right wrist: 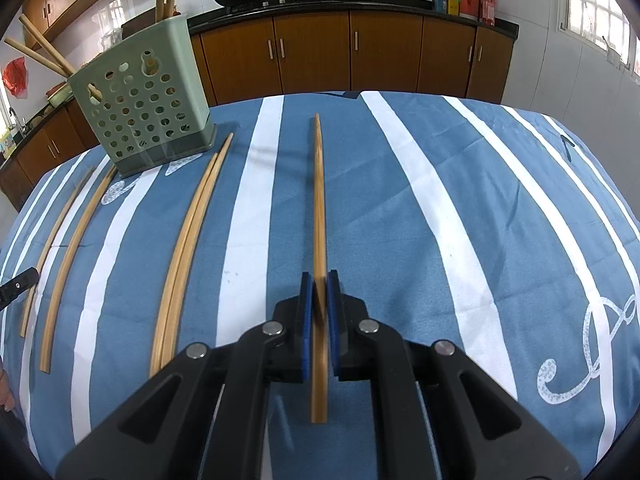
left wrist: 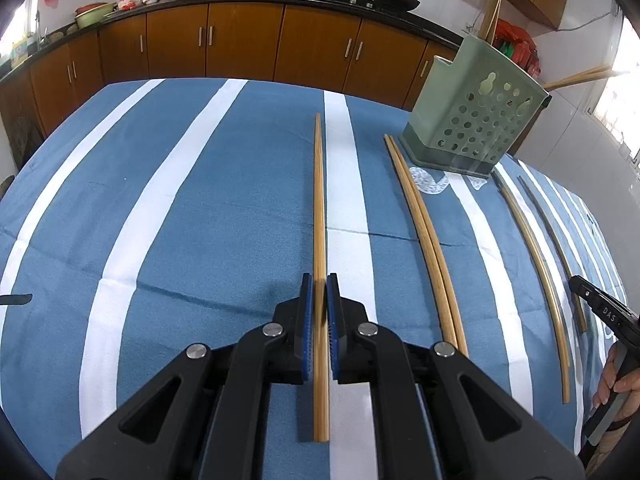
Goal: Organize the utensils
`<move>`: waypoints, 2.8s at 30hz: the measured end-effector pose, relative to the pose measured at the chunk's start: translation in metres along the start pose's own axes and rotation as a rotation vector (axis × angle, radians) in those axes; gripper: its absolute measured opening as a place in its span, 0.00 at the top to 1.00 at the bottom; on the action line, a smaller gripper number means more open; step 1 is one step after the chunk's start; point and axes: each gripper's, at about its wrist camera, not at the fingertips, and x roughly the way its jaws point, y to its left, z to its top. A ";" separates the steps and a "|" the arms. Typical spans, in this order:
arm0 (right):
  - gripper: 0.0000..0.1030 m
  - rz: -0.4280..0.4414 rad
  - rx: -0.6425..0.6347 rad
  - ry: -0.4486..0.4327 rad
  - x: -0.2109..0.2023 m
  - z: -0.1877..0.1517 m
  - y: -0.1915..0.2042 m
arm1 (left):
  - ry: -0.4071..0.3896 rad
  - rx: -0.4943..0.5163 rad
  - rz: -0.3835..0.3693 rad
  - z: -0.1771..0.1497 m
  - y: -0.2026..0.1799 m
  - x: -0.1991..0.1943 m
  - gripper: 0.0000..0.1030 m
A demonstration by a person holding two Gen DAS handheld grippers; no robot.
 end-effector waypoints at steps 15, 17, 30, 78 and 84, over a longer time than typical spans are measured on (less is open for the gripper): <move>0.91 0.009 0.002 0.001 -0.006 -0.007 -0.001 | 0.008 0.058 0.047 -0.005 -0.008 -0.004 0.92; 0.91 0.020 0.004 0.004 -0.007 -0.009 -0.002 | 0.006 0.076 0.066 -0.009 -0.010 -0.007 0.92; 0.93 0.055 0.043 -0.145 -0.053 0.011 -0.013 | -0.101 0.096 0.088 0.012 -0.015 -0.042 0.93; 0.93 0.302 0.001 -0.600 -0.180 0.201 0.064 | -0.726 0.060 -0.107 0.184 -0.127 -0.160 0.93; 0.93 0.294 -0.013 -0.529 -0.149 0.204 0.070 | -0.682 0.083 -0.105 0.181 -0.133 -0.125 0.93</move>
